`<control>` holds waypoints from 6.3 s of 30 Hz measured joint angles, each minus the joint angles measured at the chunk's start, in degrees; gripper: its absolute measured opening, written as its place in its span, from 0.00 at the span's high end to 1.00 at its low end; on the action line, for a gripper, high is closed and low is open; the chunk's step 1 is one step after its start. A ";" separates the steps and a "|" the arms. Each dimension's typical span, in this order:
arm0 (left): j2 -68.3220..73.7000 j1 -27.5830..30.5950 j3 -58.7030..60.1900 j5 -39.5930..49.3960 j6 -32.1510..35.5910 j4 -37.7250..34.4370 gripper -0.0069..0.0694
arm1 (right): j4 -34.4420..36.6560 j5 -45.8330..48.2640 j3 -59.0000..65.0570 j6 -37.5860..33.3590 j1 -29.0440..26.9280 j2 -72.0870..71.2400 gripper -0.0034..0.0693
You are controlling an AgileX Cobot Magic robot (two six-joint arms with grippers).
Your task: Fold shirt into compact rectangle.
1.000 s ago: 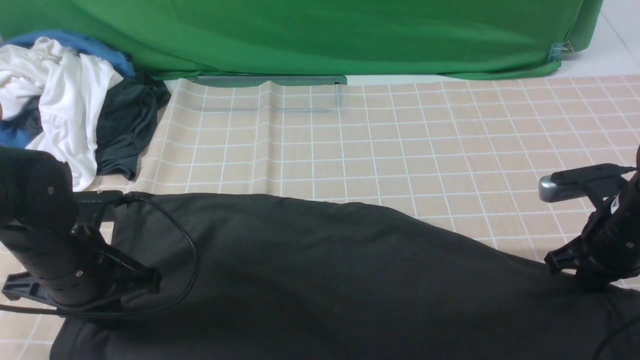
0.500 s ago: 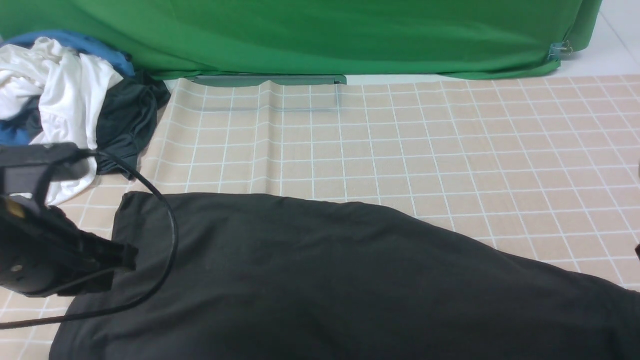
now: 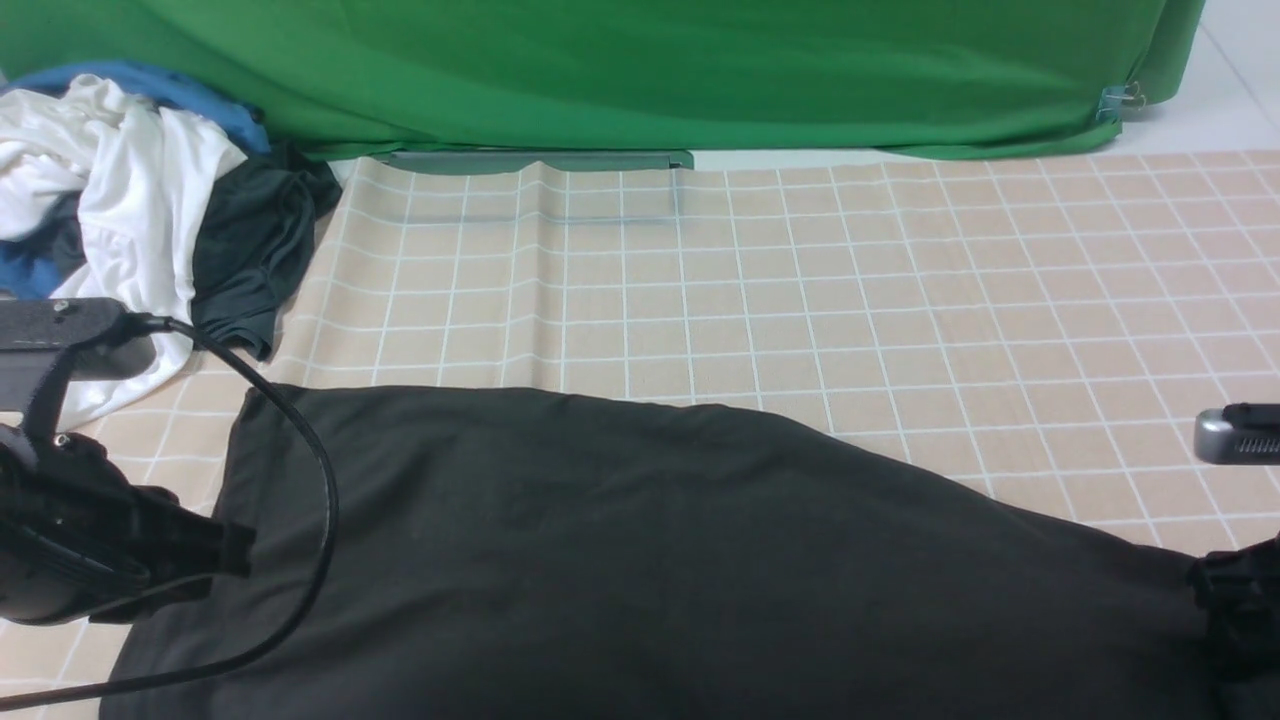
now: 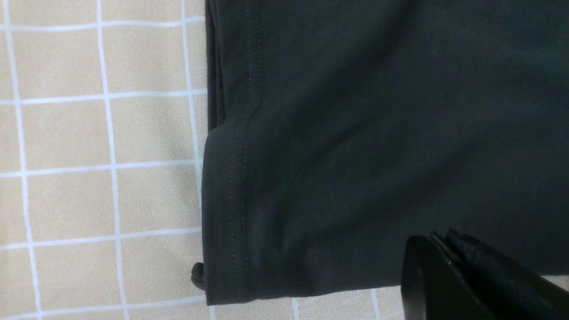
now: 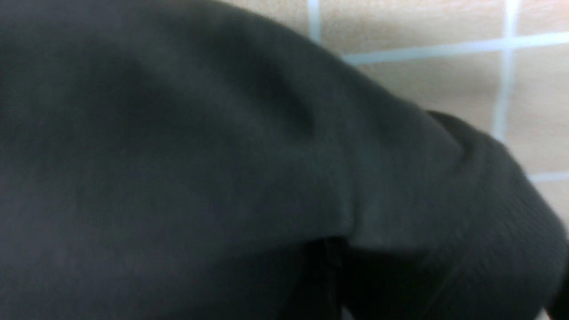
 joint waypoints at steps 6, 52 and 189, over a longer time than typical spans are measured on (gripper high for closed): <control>0.00 0.00 0.00 0.02 0.17 -0.19 0.89 | 2.35 0.80 -0.75 -1.03 0.00 2.06 0.40; 0.00 0.00 -2.66 0.26 -1.73 -6.13 0.89 | 27.20 13.11 -50.10 3.60 41.61 9.67 0.82; 37.39 -10.85 -20.74 -11.80 14.30 -0.22 0.88 | 12.26 4.07 -30.98 -6.94 49.64 11.81 0.90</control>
